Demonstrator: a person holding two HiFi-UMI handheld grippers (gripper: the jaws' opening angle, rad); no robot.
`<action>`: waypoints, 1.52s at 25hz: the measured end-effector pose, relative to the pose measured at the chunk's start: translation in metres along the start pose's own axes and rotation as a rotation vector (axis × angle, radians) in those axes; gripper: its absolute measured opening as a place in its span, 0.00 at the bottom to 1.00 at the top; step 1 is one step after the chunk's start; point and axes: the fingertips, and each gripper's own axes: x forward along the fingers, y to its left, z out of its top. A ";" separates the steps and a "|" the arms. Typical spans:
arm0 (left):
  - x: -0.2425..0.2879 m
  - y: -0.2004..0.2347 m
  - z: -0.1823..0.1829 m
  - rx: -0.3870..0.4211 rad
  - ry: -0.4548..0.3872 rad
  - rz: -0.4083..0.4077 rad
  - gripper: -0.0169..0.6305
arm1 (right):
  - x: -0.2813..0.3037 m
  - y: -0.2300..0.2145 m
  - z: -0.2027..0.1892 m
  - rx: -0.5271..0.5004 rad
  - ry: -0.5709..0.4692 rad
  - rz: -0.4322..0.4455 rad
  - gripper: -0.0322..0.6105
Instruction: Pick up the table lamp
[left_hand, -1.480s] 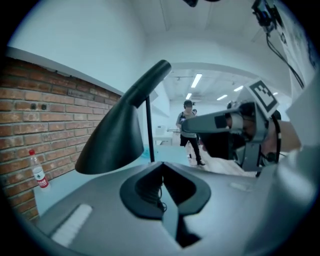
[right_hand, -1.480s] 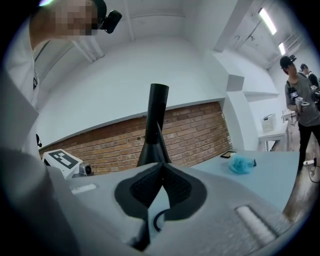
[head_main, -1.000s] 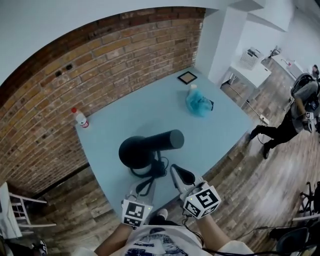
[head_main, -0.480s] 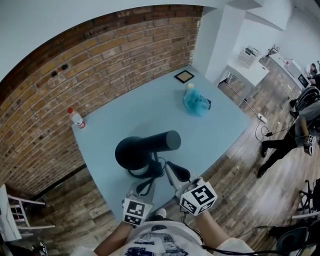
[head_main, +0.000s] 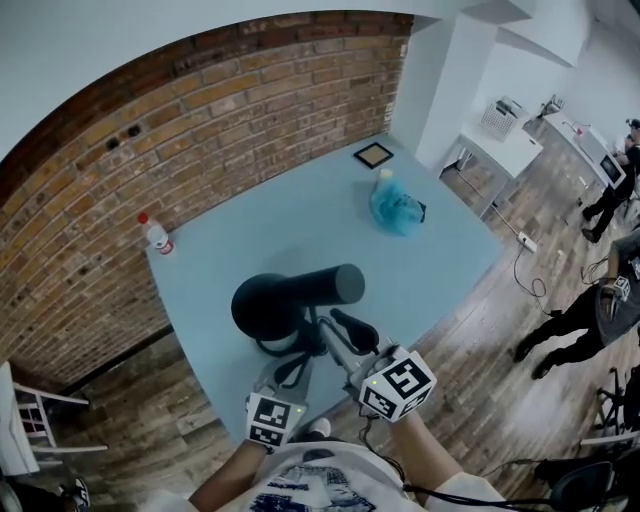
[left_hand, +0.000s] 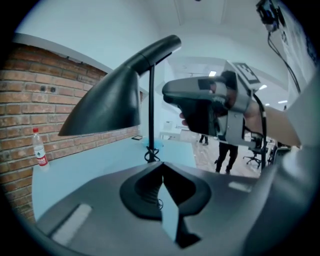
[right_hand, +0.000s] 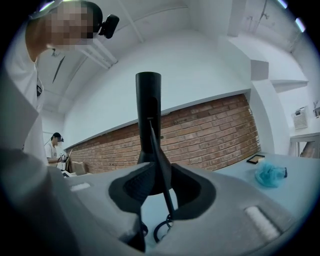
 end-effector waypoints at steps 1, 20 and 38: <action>0.001 0.001 -0.001 -0.003 0.001 0.003 0.01 | 0.002 0.000 0.001 -0.006 -0.004 0.008 0.21; 0.023 0.005 -0.031 -0.044 0.053 0.001 0.02 | 0.032 0.013 -0.007 -0.061 0.035 0.179 0.21; 0.063 0.002 -0.065 -0.088 0.112 -0.056 0.09 | 0.033 0.012 0.000 -0.068 0.010 0.202 0.14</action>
